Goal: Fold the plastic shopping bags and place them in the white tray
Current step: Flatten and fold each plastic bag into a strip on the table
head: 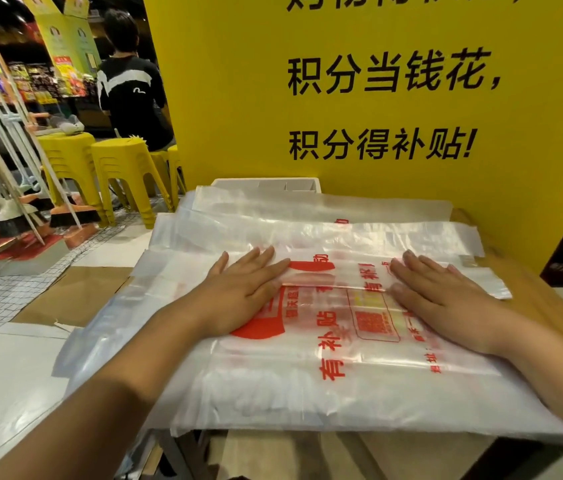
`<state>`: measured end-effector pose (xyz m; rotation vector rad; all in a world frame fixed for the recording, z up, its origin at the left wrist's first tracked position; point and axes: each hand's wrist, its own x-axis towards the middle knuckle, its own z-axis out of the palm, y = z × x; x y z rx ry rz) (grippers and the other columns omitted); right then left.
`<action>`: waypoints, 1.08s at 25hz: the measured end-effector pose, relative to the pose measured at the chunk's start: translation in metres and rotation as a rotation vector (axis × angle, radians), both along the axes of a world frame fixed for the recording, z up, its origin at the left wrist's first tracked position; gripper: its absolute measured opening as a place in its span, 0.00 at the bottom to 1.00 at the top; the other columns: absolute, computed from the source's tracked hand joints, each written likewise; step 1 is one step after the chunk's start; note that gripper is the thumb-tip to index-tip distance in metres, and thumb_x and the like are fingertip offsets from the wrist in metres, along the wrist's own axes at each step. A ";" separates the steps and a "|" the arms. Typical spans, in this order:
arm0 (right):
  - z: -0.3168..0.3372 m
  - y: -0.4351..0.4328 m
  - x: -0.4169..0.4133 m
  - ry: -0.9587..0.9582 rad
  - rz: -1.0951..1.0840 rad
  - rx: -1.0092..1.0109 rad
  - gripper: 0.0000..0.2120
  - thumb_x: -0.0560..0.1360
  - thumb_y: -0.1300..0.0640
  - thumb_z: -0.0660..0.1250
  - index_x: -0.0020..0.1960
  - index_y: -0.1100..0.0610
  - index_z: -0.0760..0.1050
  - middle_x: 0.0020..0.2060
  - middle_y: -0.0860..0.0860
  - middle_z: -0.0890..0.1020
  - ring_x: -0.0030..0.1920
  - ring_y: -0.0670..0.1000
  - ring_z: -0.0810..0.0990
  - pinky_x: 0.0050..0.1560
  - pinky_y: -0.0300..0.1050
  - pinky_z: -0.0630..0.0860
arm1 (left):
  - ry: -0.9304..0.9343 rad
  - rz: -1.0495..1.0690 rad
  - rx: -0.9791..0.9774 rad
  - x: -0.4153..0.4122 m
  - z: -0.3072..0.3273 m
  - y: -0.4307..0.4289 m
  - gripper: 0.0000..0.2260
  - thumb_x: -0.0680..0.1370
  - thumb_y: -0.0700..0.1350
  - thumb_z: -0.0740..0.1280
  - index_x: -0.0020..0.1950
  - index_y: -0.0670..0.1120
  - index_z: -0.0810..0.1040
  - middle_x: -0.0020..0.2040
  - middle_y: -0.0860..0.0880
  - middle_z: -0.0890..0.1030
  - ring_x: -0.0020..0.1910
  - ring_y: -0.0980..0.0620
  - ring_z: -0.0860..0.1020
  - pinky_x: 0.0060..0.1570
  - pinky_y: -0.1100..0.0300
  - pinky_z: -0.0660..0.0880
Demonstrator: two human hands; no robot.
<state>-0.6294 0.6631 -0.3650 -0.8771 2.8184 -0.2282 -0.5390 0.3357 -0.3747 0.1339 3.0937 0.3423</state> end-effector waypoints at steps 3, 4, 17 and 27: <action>0.002 0.002 -0.010 0.015 -0.020 0.061 0.41 0.70 0.26 0.38 0.80 0.42 0.41 0.80 0.44 0.41 0.79 0.45 0.40 0.78 0.47 0.40 | 0.040 0.018 -0.019 -0.009 -0.003 0.005 0.22 0.84 0.62 0.45 0.79 0.66 0.52 0.81 0.59 0.47 0.79 0.61 0.42 0.77 0.48 0.35; 0.004 0.000 -0.010 0.068 -0.010 0.062 0.40 0.73 0.27 0.41 0.81 0.43 0.44 0.80 0.45 0.44 0.80 0.46 0.44 0.78 0.47 0.44 | 0.077 0.021 -0.024 -0.010 -0.002 0.007 0.23 0.84 0.63 0.45 0.79 0.65 0.54 0.82 0.58 0.49 0.80 0.59 0.44 0.77 0.47 0.36; 0.049 -0.023 0.001 0.299 0.093 0.111 0.12 0.83 0.47 0.53 0.60 0.47 0.73 0.55 0.49 0.78 0.55 0.53 0.77 0.52 0.50 0.74 | 0.342 -0.067 -0.069 0.079 0.040 0.056 0.18 0.83 0.61 0.52 0.68 0.58 0.72 0.62 0.58 0.71 0.63 0.58 0.67 0.63 0.58 0.65; 0.097 -0.032 0.038 0.074 0.090 -0.140 0.13 0.80 0.52 0.62 0.63 0.41 0.71 0.46 0.40 0.80 0.41 0.39 0.77 0.38 0.38 0.72 | 0.447 -0.035 -0.090 0.082 0.012 0.062 0.18 0.82 0.59 0.58 0.69 0.56 0.73 0.66 0.56 0.74 0.66 0.54 0.71 0.66 0.61 0.61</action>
